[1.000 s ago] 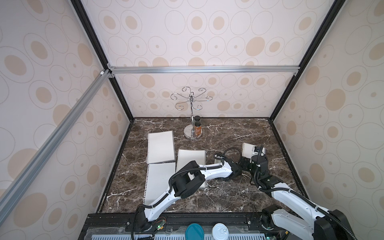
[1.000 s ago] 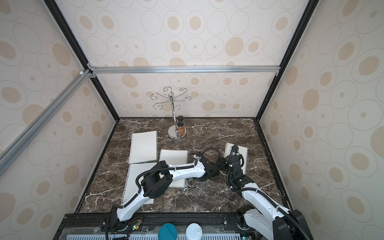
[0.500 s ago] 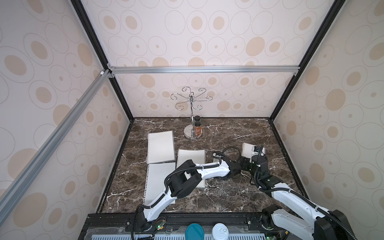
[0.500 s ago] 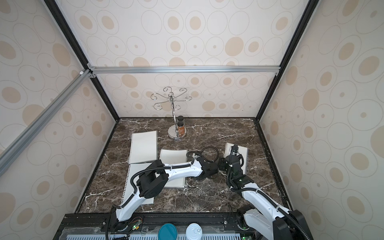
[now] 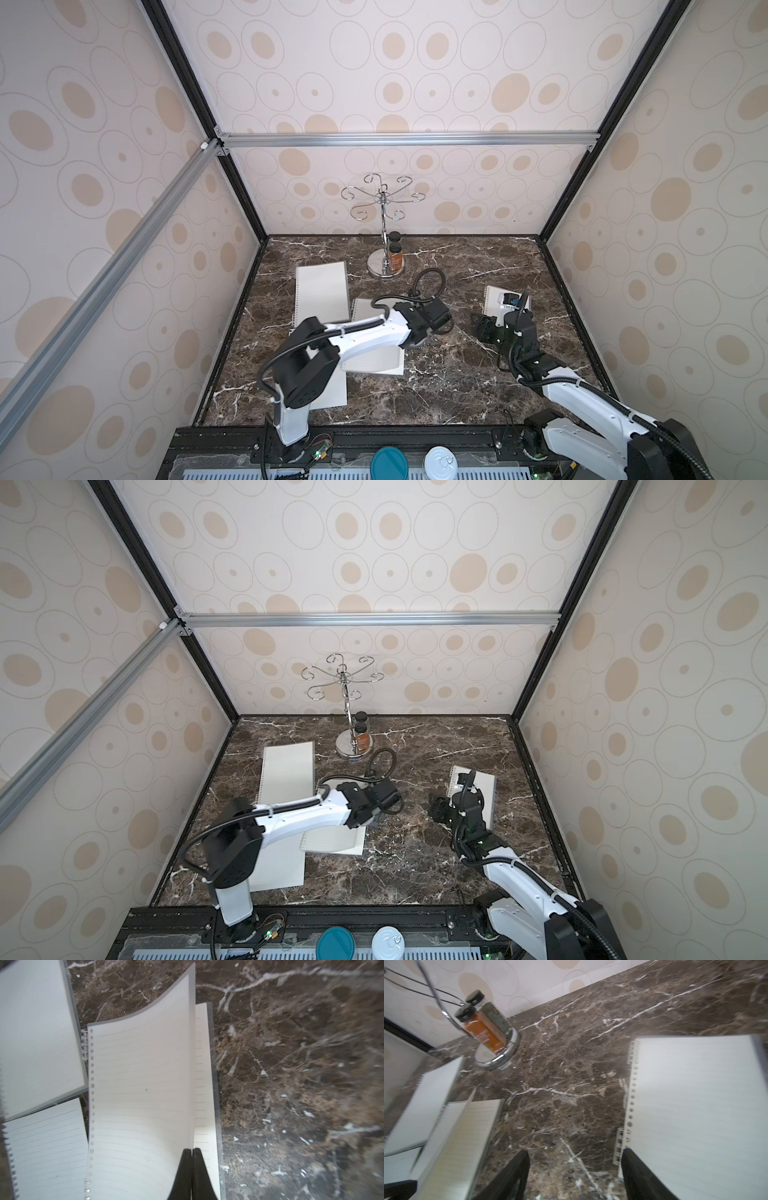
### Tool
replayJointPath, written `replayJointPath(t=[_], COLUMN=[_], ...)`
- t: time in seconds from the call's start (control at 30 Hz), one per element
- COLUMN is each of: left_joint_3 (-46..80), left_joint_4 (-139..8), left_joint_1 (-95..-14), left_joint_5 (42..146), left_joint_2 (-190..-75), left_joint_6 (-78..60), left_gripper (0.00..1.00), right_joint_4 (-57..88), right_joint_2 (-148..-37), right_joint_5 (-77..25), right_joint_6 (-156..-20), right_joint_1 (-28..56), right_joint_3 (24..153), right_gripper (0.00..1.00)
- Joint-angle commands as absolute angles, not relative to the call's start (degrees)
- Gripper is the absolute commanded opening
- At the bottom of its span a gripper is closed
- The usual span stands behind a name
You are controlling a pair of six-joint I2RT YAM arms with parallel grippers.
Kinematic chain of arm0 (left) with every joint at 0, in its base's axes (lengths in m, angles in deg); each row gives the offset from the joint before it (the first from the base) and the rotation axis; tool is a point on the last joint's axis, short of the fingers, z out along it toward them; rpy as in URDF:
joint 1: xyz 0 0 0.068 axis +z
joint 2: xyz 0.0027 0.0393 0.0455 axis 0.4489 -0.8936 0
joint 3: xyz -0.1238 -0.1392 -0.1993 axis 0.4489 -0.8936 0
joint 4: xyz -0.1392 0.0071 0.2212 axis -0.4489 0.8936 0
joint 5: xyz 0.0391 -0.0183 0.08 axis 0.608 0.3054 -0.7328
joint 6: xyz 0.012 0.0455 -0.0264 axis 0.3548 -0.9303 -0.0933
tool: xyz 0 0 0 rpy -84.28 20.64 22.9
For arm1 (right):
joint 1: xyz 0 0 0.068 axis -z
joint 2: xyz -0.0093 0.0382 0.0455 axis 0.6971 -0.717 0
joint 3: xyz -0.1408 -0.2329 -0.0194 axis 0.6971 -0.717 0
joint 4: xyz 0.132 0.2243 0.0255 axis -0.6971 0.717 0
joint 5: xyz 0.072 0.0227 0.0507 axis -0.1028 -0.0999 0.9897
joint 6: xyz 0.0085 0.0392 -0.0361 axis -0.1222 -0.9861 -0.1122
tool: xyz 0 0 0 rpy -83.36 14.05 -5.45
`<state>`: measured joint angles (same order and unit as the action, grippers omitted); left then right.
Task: Tear off pages from different notebooks
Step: Open the notebook at the center of the board.
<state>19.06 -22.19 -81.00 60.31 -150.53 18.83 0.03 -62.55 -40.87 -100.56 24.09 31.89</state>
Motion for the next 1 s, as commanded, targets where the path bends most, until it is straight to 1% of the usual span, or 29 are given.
replayJointPath(t=[0.0, 0.13, 0.2, 0.4, 0.5, 0.63, 0.87, 0.97], left_joint_3=[12.5, 6.3, 4.2, -0.8, -3.1, -4.4, -5.5, -5.7], left_joint_4=[-32.5, -37.5, -39.3, -42.4, -44.4, -45.4, -46.9, -46.9], left_joint_1=[-77.0, -73.5, -72.4, -69.7, -68.8, -68.3, -67.5, -67.4], left_joint_5=[68.5, 72.7, 74.1, 76.3, 78.0, 78.4, 79.3, 79.2], left_joint_2=[-144.3, -139.0, -136.9, -131.6, -129.8, -128.9, -128.7, -128.7], left_joint_6=[14.6, 13.2, 12.6, 11.7, 11.7, 11.7, 11.6, 11.6], left_gripper=[0.0, 0.0, 0.0, 0.0, 0.0, 0.0, 0.0, 0.0], right_joint_4=[-11.7, -19.0, -25.2, -39.5, -43.9, -43.7, -43.3, -43.5], right_joint_2=[-67.7, -77.0, -83.2, -100.0, -105.3, -108.3, -109.9, -111.0], right_joint_5=[-28.4, -27.3, -24.7, -16.1, -13.6, -13.4, -14.5, -14.7], right_joint_6=[-108.9, -112.3, -115.1, -123.6, -127.1, -127.9, -128.1, -128.3], right_joint_1=[22.4, 15.3, 12.8, 11.4, 11.1, 8.9, 7.0, 6.7], right_joint_3=[31.0, 34.7, 36.8, 45.1, 48.4, 51.3, 52.6, 52.9], right_gripper=[0.7, 0.69, 0.69, 0.67, 0.66, 0.65, 0.63, 0.54])
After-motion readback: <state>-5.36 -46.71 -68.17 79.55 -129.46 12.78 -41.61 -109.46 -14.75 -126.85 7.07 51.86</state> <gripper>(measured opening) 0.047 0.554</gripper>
